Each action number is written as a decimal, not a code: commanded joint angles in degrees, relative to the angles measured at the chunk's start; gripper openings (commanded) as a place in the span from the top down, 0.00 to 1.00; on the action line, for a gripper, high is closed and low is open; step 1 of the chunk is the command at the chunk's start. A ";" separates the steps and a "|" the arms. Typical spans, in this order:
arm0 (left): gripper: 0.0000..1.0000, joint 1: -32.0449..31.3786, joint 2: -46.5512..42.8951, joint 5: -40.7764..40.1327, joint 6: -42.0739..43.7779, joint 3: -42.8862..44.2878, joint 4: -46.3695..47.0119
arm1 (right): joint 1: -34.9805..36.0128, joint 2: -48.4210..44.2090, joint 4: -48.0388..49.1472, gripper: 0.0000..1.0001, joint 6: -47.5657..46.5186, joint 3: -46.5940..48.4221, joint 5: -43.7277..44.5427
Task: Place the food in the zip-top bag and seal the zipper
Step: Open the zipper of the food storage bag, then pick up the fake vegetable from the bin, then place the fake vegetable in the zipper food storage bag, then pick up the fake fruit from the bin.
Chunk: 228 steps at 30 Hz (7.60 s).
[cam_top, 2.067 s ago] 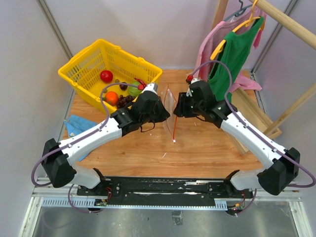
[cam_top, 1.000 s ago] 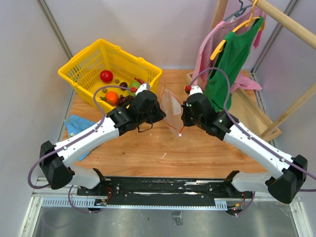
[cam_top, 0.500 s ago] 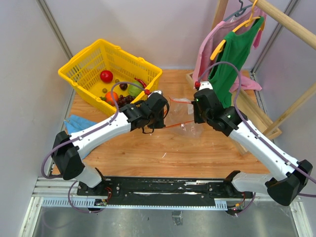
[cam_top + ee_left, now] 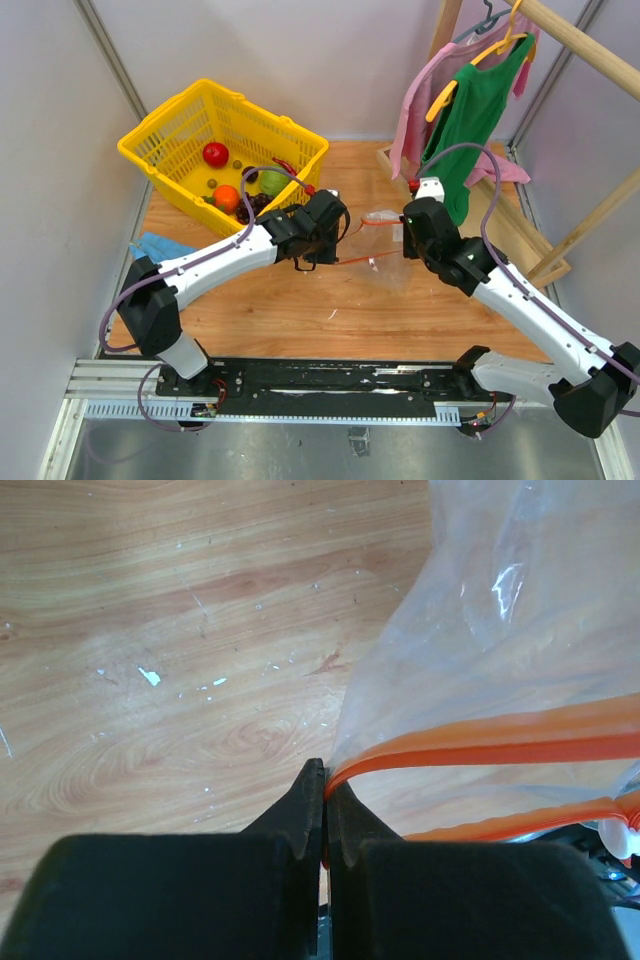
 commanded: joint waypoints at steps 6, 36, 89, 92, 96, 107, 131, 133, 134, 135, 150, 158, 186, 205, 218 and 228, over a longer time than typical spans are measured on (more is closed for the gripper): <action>0.79 0.25 -2.28 1.51 3.92 1.57 2.11 | -1.25 1.75 4.80 0.99 -0.84 0.25 -4.96; 0.09 22.43 -9.71 0.01 18.12 8.55 9.55 | -0.58 8.39 -13.63 0.99 2.64 12.67 -0.43; 0.83 35.15 28.28 9.92 45.85 24.54 18.45 | -0.58 8.64 -13.33 0.99 2.68 11.83 -3.64; 0.95 35.15 24.47 9.49 45.37 23.04 18.70 | -0.57 8.32 -13.24 0.99 2.62 12.02 -3.72; 1.00 35.26 19.86 7.56 43.75 21.34 18.46 | -0.45 7.95 -12.75 0.99 2.64 12.25 -3.81; 1.00 35.24 8.43 3.09 30.89 18.56 14.83 | 0.67 8.84 -11.72 0.99 3.30 12.67 -4.51; 1.00 31.50 -19.88 34.31 -0.33 2.62 23.89 | 3.93 19.26 -14.25 0.99 7.67 22.37 -5.49; 1.00 29.50 -20.82 35.46 -1.71 1.43 25.21 | 4.31 20.24 -14.48 0.99 8.06 23.14 -5.69; 1.00 28.61 -21.25 35.98 -2.51 0.65 26.09 | 4.35 20.69 -14.55 0.99 8.19 23.54 -5.82; 1.00 27.91 -21.76 36.70 -3.45 -0.40 27.12 | 4.43 21.07 -14.56 0.99 8.55 23.70 -6.06; 1.00 18.16 -21.68 41.31 -17.24 -15.78 48.23 | 4.45 24.18 -11.49 0.99 11.43 26.00 -11.46; 1.00 16.47 -19.08 30.18 -13.75 -17.88 39.05 | 4.52 22.89 -7.56 0.99 10.59 25.73 -16.22; 0.86 12.11 -14.58 16.90 -10.00 -10.55 26.70 | 3.14 19.51 4.16 0.99 10.49 19.92 -27.65; 0.15 10.89 -16.14 12.43 -2.21 -3.42 18.04 | -0.28 16.04 7.52 0.99 13.02 14.84 -28.66; 0.16 10.84 -18.08 3.88 4.82 0.00 7.62 | -1.05 13.86 9.69 0.99 12.96 12.64 -29.35; 0.18 10.89 -17.15 5.86 6.66 -0.33 5.67 | -1.53 12.09 9.10 0.99 12.35 11.86 -27.71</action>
